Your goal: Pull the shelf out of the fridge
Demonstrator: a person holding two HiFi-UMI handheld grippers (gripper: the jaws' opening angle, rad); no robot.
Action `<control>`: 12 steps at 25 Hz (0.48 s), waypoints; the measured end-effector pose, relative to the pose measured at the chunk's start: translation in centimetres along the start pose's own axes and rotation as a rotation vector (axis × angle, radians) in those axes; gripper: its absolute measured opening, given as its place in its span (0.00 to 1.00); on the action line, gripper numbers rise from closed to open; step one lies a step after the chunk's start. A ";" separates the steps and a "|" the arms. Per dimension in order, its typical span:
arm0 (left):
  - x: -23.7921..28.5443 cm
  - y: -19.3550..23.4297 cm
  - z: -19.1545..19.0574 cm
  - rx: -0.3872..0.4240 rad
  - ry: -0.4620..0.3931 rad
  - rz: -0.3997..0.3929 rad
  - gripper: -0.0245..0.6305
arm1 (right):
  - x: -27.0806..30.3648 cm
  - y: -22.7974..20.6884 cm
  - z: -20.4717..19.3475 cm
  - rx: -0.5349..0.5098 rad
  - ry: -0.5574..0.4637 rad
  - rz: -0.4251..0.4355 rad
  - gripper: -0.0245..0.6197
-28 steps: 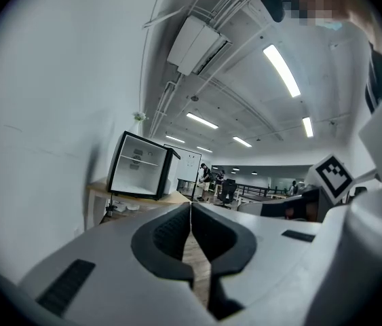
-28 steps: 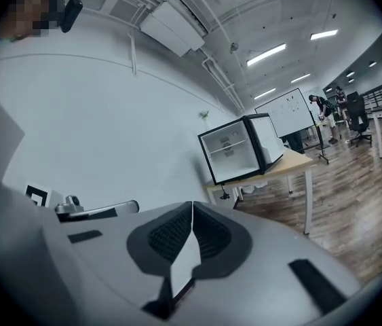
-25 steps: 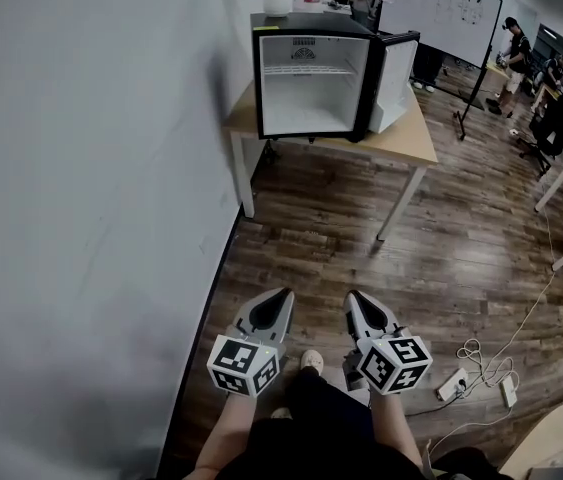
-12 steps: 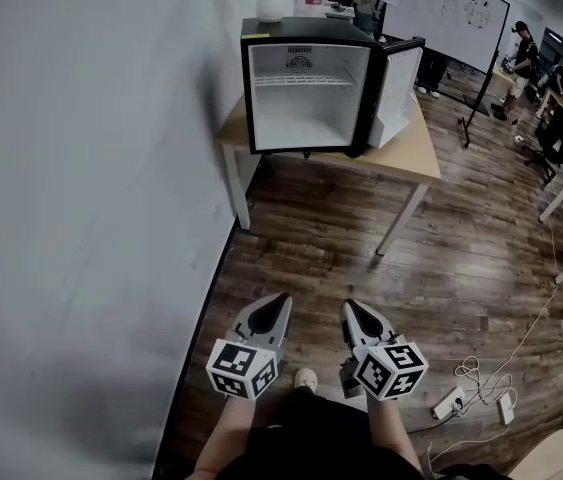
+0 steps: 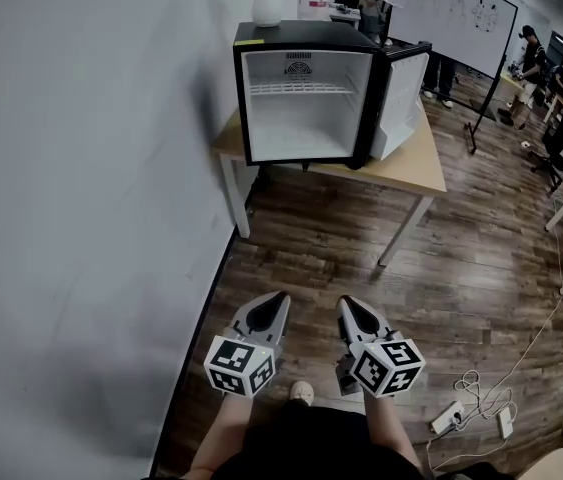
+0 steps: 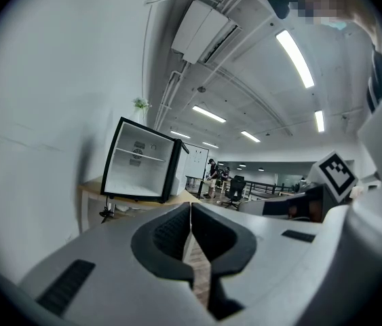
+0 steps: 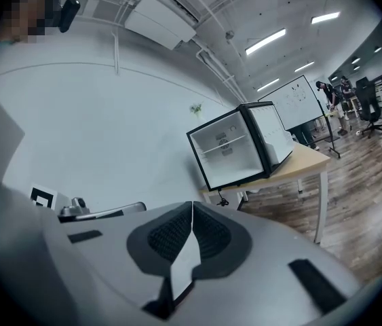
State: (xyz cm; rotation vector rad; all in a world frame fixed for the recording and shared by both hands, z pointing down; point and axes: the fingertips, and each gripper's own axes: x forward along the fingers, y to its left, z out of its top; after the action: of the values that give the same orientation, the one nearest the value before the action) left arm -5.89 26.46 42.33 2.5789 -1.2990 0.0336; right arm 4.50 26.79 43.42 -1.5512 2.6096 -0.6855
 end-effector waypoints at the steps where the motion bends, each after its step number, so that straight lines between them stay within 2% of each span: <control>1: 0.4 0.1 0.1 -0.002 0.001 0.001 0.05 | 0.3 -0.2 0.2 0.003 -0.002 0.003 0.03; 12: 4.0 0.4 -0.4 -0.005 -0.013 0.033 0.05 | 1.8 -3.2 0.1 0.020 0.011 0.027 0.03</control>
State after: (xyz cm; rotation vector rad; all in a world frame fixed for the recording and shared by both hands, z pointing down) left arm -3.76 23.14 43.34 2.5574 -1.3444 0.0190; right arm 6.31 23.89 44.90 -1.5085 2.6175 -0.7179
